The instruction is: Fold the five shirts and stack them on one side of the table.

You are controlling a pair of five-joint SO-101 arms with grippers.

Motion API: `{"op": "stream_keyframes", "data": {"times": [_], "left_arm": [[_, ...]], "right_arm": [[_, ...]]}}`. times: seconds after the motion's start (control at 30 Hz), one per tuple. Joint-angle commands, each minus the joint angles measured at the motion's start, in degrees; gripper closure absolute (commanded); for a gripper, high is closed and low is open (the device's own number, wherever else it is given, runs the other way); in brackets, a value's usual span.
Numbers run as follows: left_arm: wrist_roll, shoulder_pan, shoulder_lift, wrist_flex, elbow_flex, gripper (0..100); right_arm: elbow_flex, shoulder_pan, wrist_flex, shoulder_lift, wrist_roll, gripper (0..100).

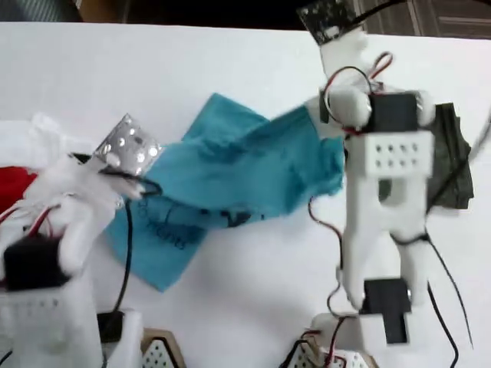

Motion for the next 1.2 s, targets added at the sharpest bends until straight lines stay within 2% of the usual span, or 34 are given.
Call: {"op": "stream_keyframes", "data": {"times": [0.0, 0.17, 0.4, 0.53, 0.83, 1.0, 1.17], "left_arm": [[0.5, 0.7, -3.0, 2.4, -7.6, 97], [0.4, 0.6, -6.3, 3.3, -8.1, 97], [0.4, 0.6, -7.0, 2.8, 2.4, 97], [0.5, 0.7, -7.0, 2.7, 3.2, 97], [0.5, -1.1, -7.0, 4.0, -9.7, 97], [0.5, -3.3, -7.0, 3.7, -17.7, 97], [0.5, -3.4, -7.0, 3.9, -25.5, 97]], "right_arm": [[-6.0, -0.1, -0.3, -7.8, 0.4, 97.9], [-7.3, 0.7, -0.2, -13.3, 0.4, 97.9], [12.3, 0.7, -0.6, -14.1, 0.1, 97.9], [15.8, 0.7, 1.0, -14.2, 0.4, 97.9], [1.4, 0.9, 1.9, -25.9, 0.7, 97.9], [-9.1, 4.0, -0.2, -32.0, 0.7, 97.9], [-15.5, 6.0, -1.2, -33.0, 4.0, 97.9]]}}
